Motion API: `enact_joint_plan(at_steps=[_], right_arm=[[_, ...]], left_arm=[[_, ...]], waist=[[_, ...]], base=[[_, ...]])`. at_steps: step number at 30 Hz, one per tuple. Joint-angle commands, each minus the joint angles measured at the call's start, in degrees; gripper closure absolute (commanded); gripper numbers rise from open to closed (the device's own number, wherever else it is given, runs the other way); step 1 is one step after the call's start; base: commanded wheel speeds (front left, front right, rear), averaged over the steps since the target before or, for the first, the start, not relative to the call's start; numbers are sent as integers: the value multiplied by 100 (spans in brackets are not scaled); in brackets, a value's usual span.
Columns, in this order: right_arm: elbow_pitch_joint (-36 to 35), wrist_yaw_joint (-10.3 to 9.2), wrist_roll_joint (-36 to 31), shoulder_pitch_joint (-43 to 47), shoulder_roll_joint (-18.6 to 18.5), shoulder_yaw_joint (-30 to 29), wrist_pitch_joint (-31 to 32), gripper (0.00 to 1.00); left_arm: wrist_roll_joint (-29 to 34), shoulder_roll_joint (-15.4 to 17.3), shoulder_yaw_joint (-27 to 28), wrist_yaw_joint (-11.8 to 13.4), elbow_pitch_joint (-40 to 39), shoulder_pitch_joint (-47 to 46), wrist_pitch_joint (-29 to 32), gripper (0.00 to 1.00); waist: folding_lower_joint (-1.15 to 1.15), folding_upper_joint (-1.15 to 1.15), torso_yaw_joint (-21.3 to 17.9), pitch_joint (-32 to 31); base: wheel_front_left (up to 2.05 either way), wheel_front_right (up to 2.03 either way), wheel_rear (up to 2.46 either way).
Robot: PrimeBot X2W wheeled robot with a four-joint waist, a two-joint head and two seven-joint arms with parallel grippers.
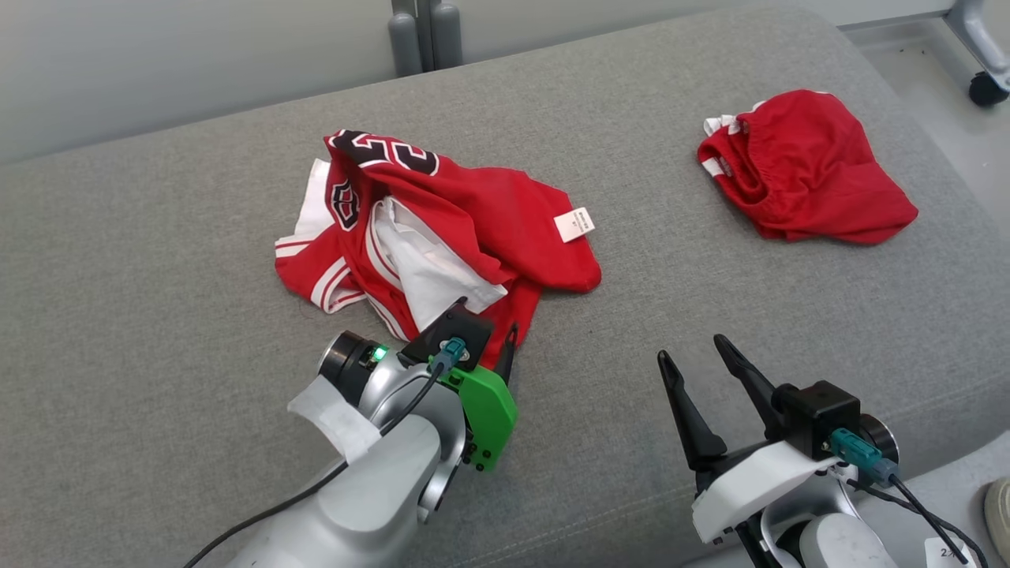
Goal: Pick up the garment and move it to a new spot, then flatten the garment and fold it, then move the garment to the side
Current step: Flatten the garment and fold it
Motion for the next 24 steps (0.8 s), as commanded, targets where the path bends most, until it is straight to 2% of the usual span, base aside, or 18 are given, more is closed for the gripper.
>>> enact_joint_plan(at_steps=[1, 11, 17, 22, 23, 24], right_arm=[[-1, -6, 1, -38, -3, 2, -22, 0], [2, -5, -18, -87, -3, 4, -80, 0], [1, -5, -24, -137, -3, 7, -90, 0], [11, -5, -32, -158, -3, -11, -108, 0], [25, -5, -22, -171, -3, -5, -116, 0], [37, -5, -12, -181, -3, -3, -124, 0]], left_arm=[[-6, 1, 13, 29, 38, -89, -1, 0], [6, -61, 60, 358, 695, -376, -116, 0], [-7, -69, 1, 388, 1020, -457, -91, 0], [-114, -85, 60, 318, 1130, -511, -192, 0], [-170, -90, 95, 298, 1121, -513, -249, 36], [-204, -92, 116, 270, 1112, -518, -289, 87]], waist=[[0, 0, -91, 82], [0, 0, -172, 256], [0, 0, -111, 345], [0, 0, -8, 420], [0, 0, 7, 426], [0, 0, 23, 427]], base=[[0, 0, 0], [0, 0, 0], [0, 0, 0], [0, 0, 0], [0, 0, 0], [0, 0, 0]])
